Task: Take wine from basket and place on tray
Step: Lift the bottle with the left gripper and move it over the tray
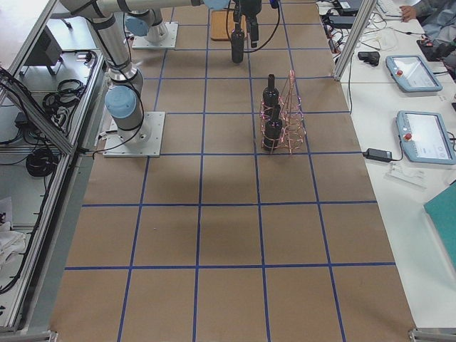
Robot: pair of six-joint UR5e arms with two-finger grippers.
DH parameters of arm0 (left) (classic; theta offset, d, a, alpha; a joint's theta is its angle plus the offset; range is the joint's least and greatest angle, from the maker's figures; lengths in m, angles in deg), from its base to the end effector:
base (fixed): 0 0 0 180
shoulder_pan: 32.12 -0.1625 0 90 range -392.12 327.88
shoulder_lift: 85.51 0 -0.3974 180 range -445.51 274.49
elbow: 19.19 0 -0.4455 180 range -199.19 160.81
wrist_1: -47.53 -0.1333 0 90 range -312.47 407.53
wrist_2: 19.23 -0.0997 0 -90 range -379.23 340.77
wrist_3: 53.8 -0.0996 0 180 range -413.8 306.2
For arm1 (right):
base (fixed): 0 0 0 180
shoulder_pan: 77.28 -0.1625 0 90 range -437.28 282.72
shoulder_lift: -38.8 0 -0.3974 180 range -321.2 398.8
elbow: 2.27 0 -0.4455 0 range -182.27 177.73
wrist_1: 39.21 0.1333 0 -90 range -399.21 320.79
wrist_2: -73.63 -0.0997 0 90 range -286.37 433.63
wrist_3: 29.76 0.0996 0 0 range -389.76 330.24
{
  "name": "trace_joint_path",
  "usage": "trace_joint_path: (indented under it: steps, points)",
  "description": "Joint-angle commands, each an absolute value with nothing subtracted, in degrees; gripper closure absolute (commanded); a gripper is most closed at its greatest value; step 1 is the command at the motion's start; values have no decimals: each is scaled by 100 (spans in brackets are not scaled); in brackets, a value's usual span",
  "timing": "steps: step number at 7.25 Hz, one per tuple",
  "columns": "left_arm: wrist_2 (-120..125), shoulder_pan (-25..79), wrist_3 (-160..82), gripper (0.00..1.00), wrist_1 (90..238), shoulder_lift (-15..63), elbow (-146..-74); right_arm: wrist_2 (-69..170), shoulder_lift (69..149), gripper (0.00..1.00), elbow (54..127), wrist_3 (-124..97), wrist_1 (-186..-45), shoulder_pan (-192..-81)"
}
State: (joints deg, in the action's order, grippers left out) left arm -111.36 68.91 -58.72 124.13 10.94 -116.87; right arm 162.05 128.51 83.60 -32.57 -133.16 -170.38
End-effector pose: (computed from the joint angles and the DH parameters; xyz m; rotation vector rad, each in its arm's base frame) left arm -0.2372 -0.5397 0.3478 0.4310 3.0737 0.0167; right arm 0.1661 -0.5506 0.5046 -0.1631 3.1023 -0.2114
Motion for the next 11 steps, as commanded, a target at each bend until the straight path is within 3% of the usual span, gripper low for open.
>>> trace_joint_path:
  steps: [1,6,11]
  points:
    - [-11327,6231,-6509,100,12731,907,-11491,16205,12854,0,8360,-3257,-13316,-17036]
    - [-11573,4139,-8857,100,13128,607,-11481,16205,12854,0,8360,-3257,-13316,-17044]
    - [-11555,3557,-9553,100,13137,352,-12289,16205,12854,0,8368,-3257,-13316,-17044]
